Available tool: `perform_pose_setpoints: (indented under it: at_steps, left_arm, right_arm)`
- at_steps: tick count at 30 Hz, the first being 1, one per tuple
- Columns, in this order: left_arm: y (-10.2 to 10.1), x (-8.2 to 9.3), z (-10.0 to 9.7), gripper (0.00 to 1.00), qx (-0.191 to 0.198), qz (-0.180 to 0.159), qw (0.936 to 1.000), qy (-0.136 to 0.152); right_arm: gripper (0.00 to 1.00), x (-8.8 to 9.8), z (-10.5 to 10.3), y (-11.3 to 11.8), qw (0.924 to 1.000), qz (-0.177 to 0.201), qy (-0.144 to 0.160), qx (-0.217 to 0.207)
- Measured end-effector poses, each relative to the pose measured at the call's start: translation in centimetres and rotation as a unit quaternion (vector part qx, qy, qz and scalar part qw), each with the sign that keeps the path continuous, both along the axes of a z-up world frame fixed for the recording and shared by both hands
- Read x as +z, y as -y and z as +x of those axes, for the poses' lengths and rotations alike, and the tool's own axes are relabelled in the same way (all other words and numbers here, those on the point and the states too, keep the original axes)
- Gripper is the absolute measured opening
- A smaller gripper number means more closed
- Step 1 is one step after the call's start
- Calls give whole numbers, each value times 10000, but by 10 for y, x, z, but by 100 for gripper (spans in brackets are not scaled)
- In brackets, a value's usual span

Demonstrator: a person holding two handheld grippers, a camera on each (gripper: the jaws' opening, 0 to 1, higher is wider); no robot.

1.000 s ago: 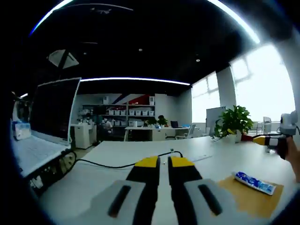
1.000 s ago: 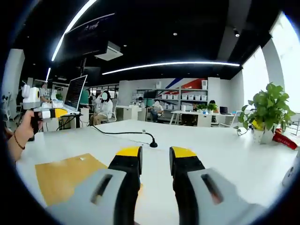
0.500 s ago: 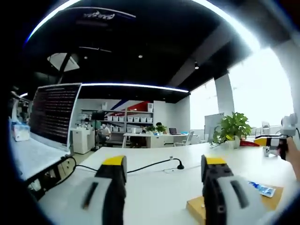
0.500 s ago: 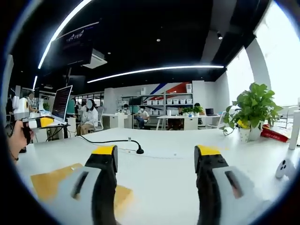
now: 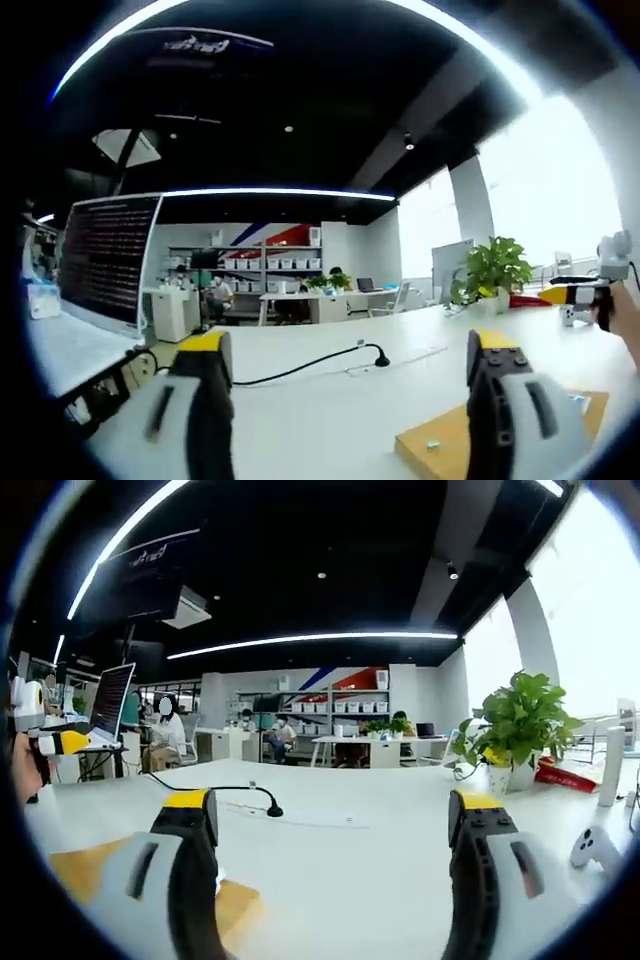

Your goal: Pick up the toothpaste unscrew the cap squeeze it onto the small board screw the cap back on and return it to the table

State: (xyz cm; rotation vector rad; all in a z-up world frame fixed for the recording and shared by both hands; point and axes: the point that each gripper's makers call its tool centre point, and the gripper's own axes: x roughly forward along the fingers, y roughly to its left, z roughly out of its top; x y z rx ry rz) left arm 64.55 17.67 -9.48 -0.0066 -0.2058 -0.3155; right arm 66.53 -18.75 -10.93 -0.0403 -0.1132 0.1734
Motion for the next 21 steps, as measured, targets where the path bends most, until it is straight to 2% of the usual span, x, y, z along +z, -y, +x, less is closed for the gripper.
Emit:
perform_pose_setpoints:
  at_steps: [5, 10, 15, 21]
  left_arm:
    - [12, 2, -3, 99, -225, 74, 9997, 96]
    - [21, -3, -1, 99, -401, 161, 9991, 34]
    - [22, -10, 2, 99, -404, 245, 9989, -75]
    - [20, -14, 3, 99, -383, 190, 9989, -167]
  right_arm:
    - [100, -4, 1, -9, 9997, 85, -69, 199]
    - [100, -4, 1, -11, 9996, 72, -16, 255]
    - [100, -7, 2, -11, 9996, 69, -54, 259]
    - [100, -12, 3, -15, 9993, 51, -169, 344]
